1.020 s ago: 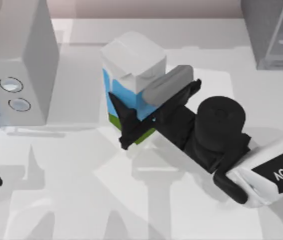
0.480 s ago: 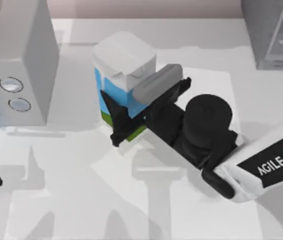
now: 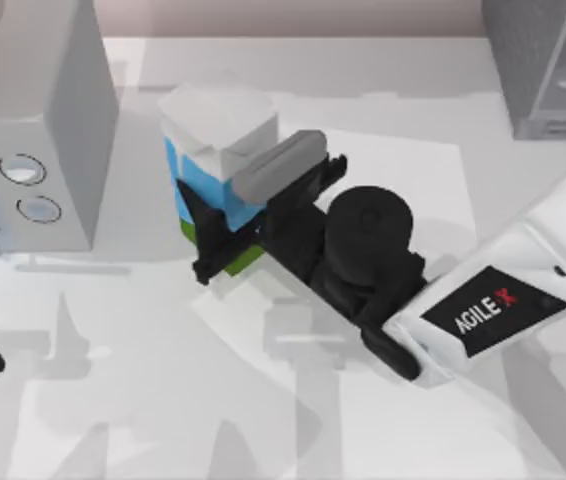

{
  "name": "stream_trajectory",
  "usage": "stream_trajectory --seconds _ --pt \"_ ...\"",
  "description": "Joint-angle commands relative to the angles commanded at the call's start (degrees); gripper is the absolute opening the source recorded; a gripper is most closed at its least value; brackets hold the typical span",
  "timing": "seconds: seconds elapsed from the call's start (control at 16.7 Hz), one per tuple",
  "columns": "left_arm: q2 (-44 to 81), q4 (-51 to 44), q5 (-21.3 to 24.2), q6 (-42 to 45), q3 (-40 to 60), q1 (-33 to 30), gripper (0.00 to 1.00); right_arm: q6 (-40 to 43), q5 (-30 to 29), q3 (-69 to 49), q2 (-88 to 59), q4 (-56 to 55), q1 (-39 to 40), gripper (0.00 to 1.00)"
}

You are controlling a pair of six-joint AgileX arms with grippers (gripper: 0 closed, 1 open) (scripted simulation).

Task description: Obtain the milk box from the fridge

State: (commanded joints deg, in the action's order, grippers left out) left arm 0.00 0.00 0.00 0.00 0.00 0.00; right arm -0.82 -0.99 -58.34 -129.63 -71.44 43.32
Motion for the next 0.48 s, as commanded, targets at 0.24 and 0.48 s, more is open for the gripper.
stream_trajectory --seconds 0.24,0.48 --pt "0.0 0.0 0.0 0.0 0.0 0.0 1.00 0.0 0.0 0.0 0.0 0.0 0.0 0.23" --pt "0.0 0.0 0.0 0.0 0.0 0.0 1.00 0.0 0.0 0.0 0.0 0.0 0.0 0.53"
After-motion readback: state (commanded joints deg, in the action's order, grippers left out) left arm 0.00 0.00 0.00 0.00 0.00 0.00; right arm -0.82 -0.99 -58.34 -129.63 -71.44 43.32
